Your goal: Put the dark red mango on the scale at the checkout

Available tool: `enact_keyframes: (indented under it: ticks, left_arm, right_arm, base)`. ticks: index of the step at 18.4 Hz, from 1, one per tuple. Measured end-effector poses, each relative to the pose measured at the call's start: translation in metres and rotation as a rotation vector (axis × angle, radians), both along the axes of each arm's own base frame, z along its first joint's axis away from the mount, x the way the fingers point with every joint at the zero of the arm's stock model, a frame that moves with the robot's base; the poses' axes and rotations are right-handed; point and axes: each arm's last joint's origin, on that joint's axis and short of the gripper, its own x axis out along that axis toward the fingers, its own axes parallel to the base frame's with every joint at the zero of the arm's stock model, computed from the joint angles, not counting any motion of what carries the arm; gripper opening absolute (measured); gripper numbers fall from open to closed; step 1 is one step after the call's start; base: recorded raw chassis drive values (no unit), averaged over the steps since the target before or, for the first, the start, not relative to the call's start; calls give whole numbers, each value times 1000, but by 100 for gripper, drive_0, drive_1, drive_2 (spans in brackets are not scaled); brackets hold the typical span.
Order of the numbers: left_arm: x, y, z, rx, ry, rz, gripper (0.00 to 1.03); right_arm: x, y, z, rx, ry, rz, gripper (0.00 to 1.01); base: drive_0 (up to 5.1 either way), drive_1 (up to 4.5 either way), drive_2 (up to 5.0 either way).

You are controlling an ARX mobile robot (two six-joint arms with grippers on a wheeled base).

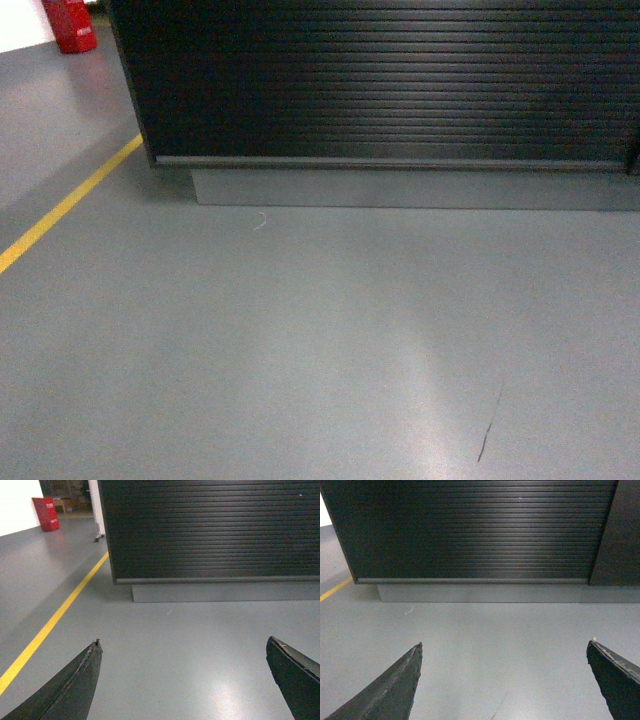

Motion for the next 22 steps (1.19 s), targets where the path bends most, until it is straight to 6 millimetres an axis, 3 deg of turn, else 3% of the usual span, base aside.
enact_keyframes:
  ticks: [22]
  left_arm:
    - [0, 0, 0, 0, 0, -1, 98]
  right_arm:
    - [0, 0, 0, 0, 3, 0, 98]
  base:
    - [-2, 429, -432]
